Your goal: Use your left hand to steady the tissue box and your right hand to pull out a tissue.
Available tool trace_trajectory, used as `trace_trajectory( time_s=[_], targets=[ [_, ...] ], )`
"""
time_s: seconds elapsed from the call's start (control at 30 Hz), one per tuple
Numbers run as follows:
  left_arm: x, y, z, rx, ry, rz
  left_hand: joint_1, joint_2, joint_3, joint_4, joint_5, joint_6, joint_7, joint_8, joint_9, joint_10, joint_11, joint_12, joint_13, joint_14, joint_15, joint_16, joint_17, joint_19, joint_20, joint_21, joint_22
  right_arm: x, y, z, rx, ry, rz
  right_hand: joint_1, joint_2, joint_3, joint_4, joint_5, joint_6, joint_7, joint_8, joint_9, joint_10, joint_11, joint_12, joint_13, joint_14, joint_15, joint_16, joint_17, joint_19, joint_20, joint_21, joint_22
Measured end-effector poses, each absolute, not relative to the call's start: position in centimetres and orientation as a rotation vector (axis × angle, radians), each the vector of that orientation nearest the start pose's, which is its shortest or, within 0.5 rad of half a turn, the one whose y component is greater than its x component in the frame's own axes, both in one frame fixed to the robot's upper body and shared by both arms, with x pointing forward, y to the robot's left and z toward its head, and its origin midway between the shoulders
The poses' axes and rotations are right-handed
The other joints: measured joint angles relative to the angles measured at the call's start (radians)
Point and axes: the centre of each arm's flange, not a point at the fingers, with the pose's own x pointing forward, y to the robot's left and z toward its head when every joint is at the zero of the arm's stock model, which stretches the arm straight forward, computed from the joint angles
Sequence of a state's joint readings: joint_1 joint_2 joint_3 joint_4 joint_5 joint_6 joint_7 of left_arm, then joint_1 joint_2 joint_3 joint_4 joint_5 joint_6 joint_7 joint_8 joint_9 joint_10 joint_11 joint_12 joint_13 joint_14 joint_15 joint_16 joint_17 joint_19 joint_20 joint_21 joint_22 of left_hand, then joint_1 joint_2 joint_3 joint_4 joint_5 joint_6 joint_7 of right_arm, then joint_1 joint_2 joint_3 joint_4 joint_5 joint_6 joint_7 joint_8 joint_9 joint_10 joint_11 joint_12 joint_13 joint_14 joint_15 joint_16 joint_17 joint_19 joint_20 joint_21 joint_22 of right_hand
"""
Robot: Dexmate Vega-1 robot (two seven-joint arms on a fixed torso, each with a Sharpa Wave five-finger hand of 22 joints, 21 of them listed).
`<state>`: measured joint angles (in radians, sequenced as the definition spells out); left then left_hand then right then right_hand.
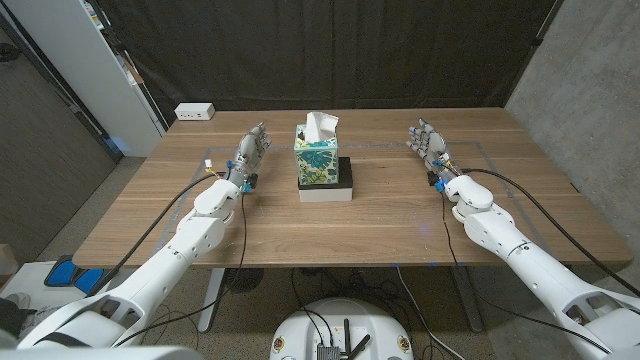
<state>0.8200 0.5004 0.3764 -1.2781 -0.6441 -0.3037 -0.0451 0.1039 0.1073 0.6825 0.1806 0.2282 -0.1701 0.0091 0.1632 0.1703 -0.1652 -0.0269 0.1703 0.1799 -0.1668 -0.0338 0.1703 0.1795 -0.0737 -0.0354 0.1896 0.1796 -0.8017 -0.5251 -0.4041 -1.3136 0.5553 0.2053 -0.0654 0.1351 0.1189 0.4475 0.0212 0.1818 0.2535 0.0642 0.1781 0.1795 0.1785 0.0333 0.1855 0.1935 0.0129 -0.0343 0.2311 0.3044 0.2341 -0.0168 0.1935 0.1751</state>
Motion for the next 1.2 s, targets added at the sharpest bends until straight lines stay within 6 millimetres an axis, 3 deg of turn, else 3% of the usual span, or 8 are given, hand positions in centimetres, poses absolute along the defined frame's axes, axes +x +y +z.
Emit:
trace_trajectory(
  time_s=[0.57,0.63,0.67,0.77,0.87,0.93,1.0,1.2],
  targets=[
    [65.7,29.5,-1.8,-0.016,-0.636,-0.211,-0.012,-0.002,-0.004,-0.008,0.0,0.0,0.0,0.011,0.0,-0.007,-0.008,0.013,0.0,0.0,0.0,0.008,-0.003,0.001,0.0,0.008,-0.002,67.6,-29.6,-2.0,-0.191,-0.516,-0.086,0.01,0.01,0.001,0.001,0.0,0.001,0.001,0.0,0.0,-0.002,-0.002,0.007,0.0,0.004,0.004,0.0,-0.002,0.001,-0.014,0.0,0.0],
    [65.8,29.8,-1.7,-0.006,-0.645,-0.204,-0.012,-0.002,-0.018,-0.043,0.0,-0.003,-0.019,0.015,0.0,-0.007,-0.025,0.015,0.0,0.0,0.0,0.008,-0.011,0.022,0.001,0.011,-0.003,67.6,-29.6,-2.0,-0.199,-0.517,-0.098,0.01,0.01,0.004,-0.002,0.0,0.006,0.006,0.007,0.0,-0.001,-0.001,0.007,0.0,0.004,0.004,0.0,-0.003,0.004,-0.01,0.0,0.0],
    [65.8,29.8,-1.7,-0.002,-0.651,-0.203,-0.006,-0.009,-0.032,-0.075,0.0,-0.003,-0.035,0.02,0.0,-0.007,-0.038,0.015,0.0,0.0,0.0,0.008,-0.012,0.034,0.001,0.014,-0.003,67.6,-29.6,-2.0,-0.199,-0.517,-0.099,0.01,0.01,0.005,-0.003,0.0,0.006,0.006,0.008,0.0,-0.001,-0.001,0.007,0.0,0.004,0.004,0.0,-0.003,0.004,-0.01,0.0,0.0],
    [65.9,30.1,-1.6,0.026,-0.675,-0.186,0.042,-0.121,-0.088,-0.189,0.001,-0.001,-0.067,0.026,0.0,-0.007,-0.068,0.015,0.0,0.0,0.0,0.008,-0.012,0.049,0.005,0.016,-0.008,67.7,-29.6,-2.0,-0.207,-0.518,-0.11,0.01,0.01,0.005,-0.003,0.0,0.006,0.006,0.008,0.0,0.002,0.002,0.007,0.0,0.004,0.004,0.0,-0.003,0.004,-0.01,0.0,0.0],
    [65.8,30.2,-1.4,0.06,-0.703,-0.17,0.09,-0.204,-0.136,-0.263,0.018,-0.003,-0.069,0.026,0.006,-0.009,-0.07,0.013,0.003,0.0,0.0,0.003,-0.011,0.046,0.003,0.005,-0.005,67.7,-29.5,-2.0,-0.211,-0.519,-0.115,0.01,0.01,0.005,-0.003,0.0,0.01,0.01,0.008,0.0,0.003,0.003,0.007,0.0,0.004,0.004,0.0,-0.007,0.01,-0.004,0.0,0.0],
    [66.0,30.3,-1.4,0.082,-0.708,-0.16,0.117,-0.239,-0.166,-0.292,0.03,0.0,-0.064,0.022,0.009,-0.009,-0.07,0.011,0.004,0.0,0.0,0.003,-0.009,0.027,0.0,0.005,-0.005,67.7,-29.6,-2.0,-0.214,-0.519,-0.12,0.01,0.01,0.005,-0.003,0.0,0.011,0.011,0.008,0.0,0.008,0.008,0.011,0.0,0.009,-0.002,0.0,-0.007,0.011,-0.003,0.0,0.0],
    [65.9,30.3,-1.2,0.112,-0.72,-0.152,0.14,-0.261,-0.188,-0.314,0.035,-0.001,-0.037,0.022,0.009,-0.008,-0.07,0.011,0.008,0.0,0.0,0.003,-0.009,0.013,0.0,0.005,-0.005,67.7,-29.6,-2.0,-0.215,-0.518,-0.121,0.01,0.01,0.005,-0.003,0.0,0.011,0.011,0.008,0.0,0.008,0.008,0.011,0.0,0.015,0.004,0.0,-0.007,0.011,-0.003,0.008,0.0],
    [65.7,30.8,-0.7,0.245,-0.741,-0.111,0.189,-0.308,-0.271,-0.352,0.086,-0.002,0.021,0.017,0.014,-0.007,-0.027,0.011,0.014,-0.005,0.005,0.003,-0.005,-0.011,0.0,-0.001,-0.005,67.5,-29.6,-2.1,-0.219,-0.514,-0.13,0.01,0.01,0.005,-0.003,0.0,0.016,0.016,0.008,0.0,0.019,0.008,0.011,0.0,0.015,0.004,0.0,-0.007,0.016,0.002,0.008,0.0]
  ],
)
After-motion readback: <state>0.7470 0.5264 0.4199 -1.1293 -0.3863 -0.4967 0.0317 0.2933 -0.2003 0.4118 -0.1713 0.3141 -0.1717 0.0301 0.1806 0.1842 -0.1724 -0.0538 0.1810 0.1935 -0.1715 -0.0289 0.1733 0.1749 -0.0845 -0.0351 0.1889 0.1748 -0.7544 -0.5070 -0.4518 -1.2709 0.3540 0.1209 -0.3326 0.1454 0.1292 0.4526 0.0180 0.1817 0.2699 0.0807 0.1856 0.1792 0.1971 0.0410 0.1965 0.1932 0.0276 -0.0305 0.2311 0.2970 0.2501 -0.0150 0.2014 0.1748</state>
